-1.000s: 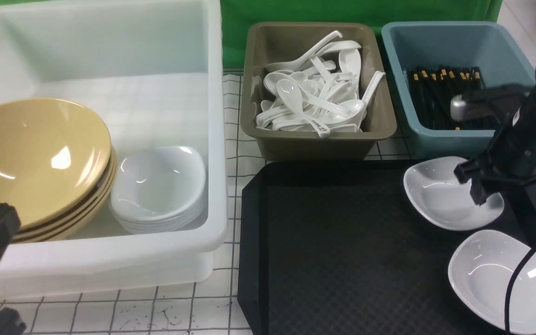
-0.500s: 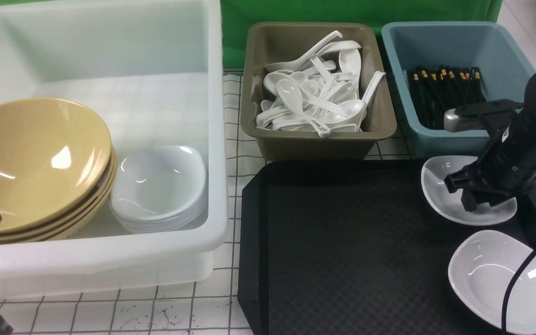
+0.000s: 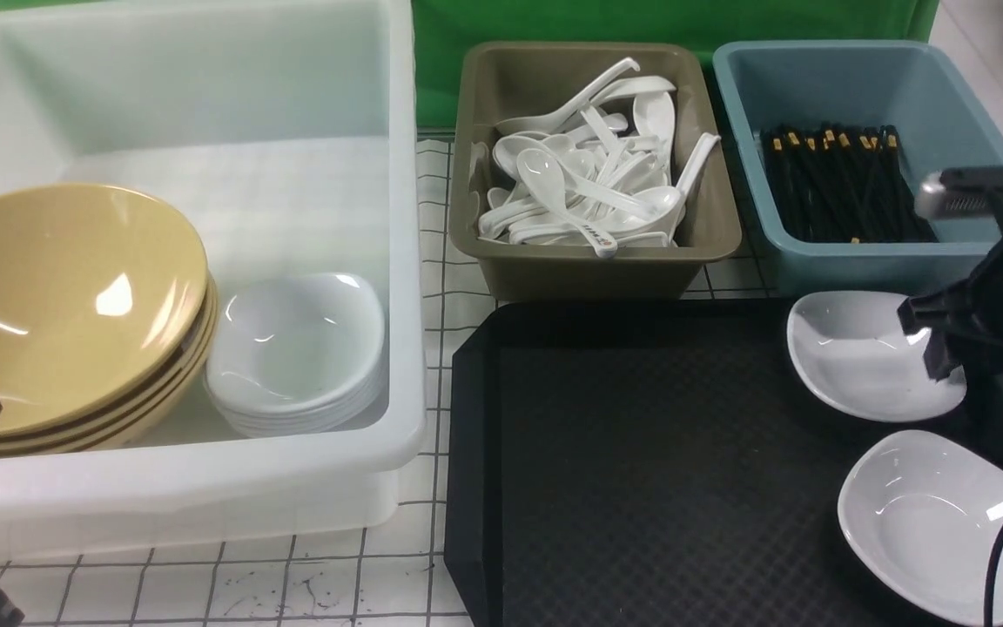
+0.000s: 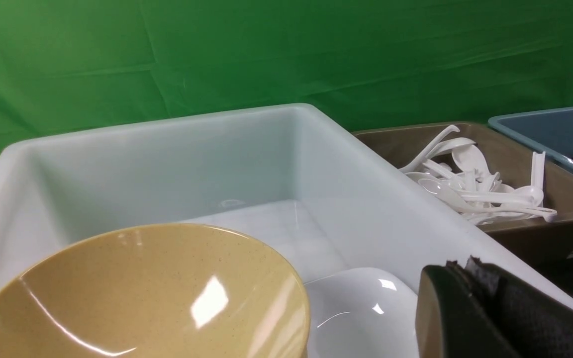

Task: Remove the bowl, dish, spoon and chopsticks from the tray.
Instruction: Use the right arm to grab the plate, then use the right arm to put the plate into the large storage box on the left

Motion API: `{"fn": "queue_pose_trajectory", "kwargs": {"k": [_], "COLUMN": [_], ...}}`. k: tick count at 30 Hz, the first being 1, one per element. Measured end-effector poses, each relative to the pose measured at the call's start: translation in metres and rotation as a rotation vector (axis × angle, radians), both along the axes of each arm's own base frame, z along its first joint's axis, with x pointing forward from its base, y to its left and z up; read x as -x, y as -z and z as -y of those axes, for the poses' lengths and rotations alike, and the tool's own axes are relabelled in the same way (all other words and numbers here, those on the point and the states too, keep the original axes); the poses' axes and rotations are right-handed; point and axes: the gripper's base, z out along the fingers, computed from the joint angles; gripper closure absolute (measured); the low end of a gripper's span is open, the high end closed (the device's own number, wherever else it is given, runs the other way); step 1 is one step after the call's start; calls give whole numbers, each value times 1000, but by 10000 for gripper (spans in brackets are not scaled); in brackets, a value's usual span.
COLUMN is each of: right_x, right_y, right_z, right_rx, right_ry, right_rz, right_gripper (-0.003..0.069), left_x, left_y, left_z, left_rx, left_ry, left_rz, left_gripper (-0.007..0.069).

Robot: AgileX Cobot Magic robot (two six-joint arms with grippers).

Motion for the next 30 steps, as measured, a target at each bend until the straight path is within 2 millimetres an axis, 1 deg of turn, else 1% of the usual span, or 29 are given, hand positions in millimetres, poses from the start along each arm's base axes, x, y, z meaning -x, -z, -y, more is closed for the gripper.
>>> {"fn": "queue_pose_trajectory", "kwargs": {"k": [4,6,9,11,13,14,18,19,20,21,23,24,25,28,30], "right_x": [-4,-6,-9,-10,-9,-9,3,5,11,12,24,24,27,46,54], "right_y": [15,19,21,18,10,9,-18,-22,-31,-33,-58,-58,-64,-99,-114], "right_z": [-7,-9,-10,-12,-14,-15,-29,-32,-38,-40,-55,-56,-58,-77,-94], "right_rx": [-83,-107,-118,-136,-160,-163,-279,-285,-299,-304,-314,-314,-315,-350,-393], "right_ry": [14,6,-6,-10,-25,-28,-134,-157,-196,-208,-285,-289,-300,-359,-397], "right_rz": [-23,-22,-4,14,34,35,53,61,71,72,129,129,142,246,316], "right_gripper": [270,295,363,445,484,487,582,587,588,588,588,588,588,588,588], "left_x": [0,0,0,0,0,0,0,0,0,0,0,0,0,0,0], "left_y": [0,0,0,0,0,0,0,0,0,0,0,0,0,0,0], "left_z": [0,0,0,0,0,0,0,0,0,0,0,0,0,0,0], "left_rx": [0,0,0,0,0,0,0,0,0,0,0,0,0,0,0], "left_ry": [0,0,0,0,0,0,0,0,0,0,0,0,0,0,0], "left_rz": [0,0,0,0,0,0,0,0,0,0,0,0,0,0,0], "left_gripper": [631,631,631,631,631,631,631,631,631,631,631,631,631,631,631]}}
